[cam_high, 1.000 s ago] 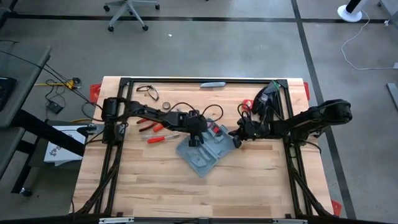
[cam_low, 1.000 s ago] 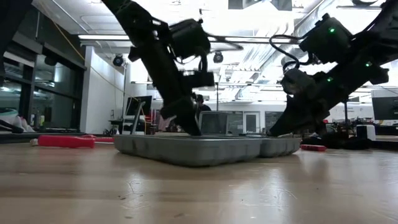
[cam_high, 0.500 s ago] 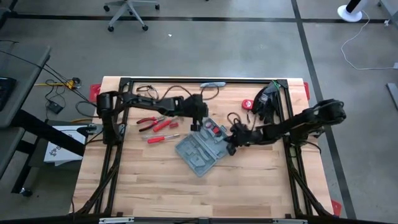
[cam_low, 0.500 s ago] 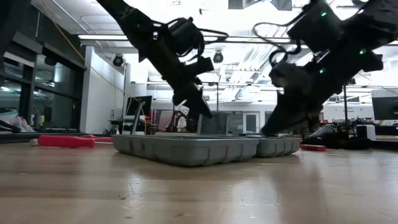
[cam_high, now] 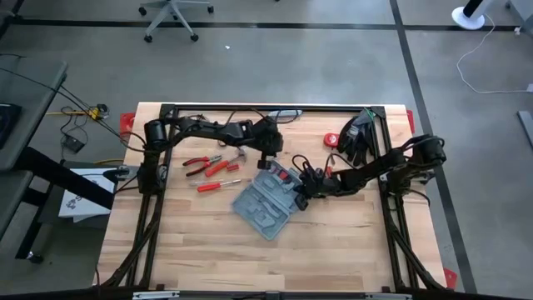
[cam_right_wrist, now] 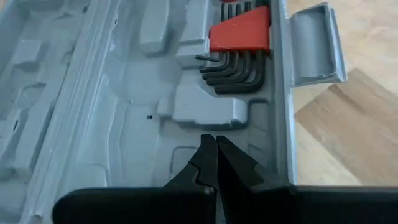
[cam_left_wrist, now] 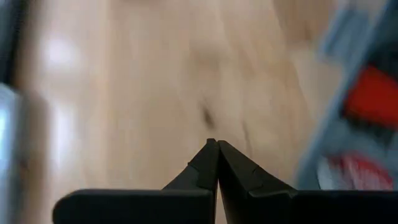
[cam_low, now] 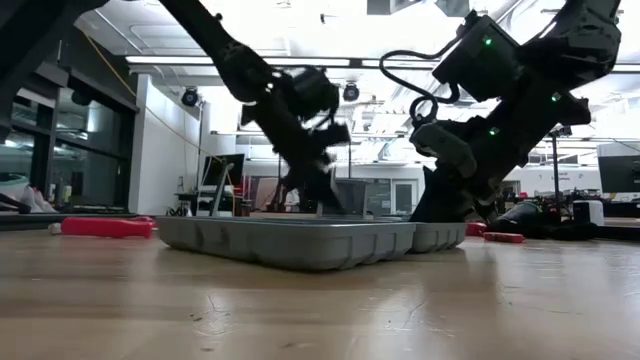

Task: Prefit tool cases

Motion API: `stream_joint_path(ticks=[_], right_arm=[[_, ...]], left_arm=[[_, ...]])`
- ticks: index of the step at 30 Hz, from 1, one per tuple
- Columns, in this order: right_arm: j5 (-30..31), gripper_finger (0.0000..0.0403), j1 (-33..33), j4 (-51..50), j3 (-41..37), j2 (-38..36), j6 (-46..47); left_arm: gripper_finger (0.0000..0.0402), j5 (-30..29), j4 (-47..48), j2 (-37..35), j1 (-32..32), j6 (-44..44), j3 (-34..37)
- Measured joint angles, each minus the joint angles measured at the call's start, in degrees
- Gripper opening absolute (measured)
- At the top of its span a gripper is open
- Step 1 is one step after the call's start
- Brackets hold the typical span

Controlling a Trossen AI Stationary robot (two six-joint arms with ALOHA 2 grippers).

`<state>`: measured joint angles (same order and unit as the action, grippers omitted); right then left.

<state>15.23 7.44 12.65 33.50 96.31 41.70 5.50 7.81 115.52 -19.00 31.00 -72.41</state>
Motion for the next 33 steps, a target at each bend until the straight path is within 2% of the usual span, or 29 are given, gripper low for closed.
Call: stream_joint_path(ticks=[7,14,18,25,33], right_arm=[[-0.2,0.0,-4.3,-0.2,-0.1,0.0,-3.8],[-1.9,0.0,-10.0,1.4,-0.2,0.0,-9.1],[-1.9,0.0,-11.0,1.3,-0.2,-0.3,-10.6],[-1.2,0.0,-9.9,1.0,-0.4,-2.3,-11.1],[0.4,0.0,-8.6,3.1,-0.4,-3.0,-12.5]], left_arm=[[0.0,-0.6,11.4,0.8,1.5,-5.1,-0.2],[0.0,-1.1,15.8,-0.4,3.5,-7.4,-0.2],[0.0,-2.0,18.5,-2.2,3.8,-8.6,0.0],[0.0,-7.5,20.3,-8.0,4.1,-11.0,0.0],[0.0,-6.9,14.0,-9.8,9.2,-15.0,1.8]])
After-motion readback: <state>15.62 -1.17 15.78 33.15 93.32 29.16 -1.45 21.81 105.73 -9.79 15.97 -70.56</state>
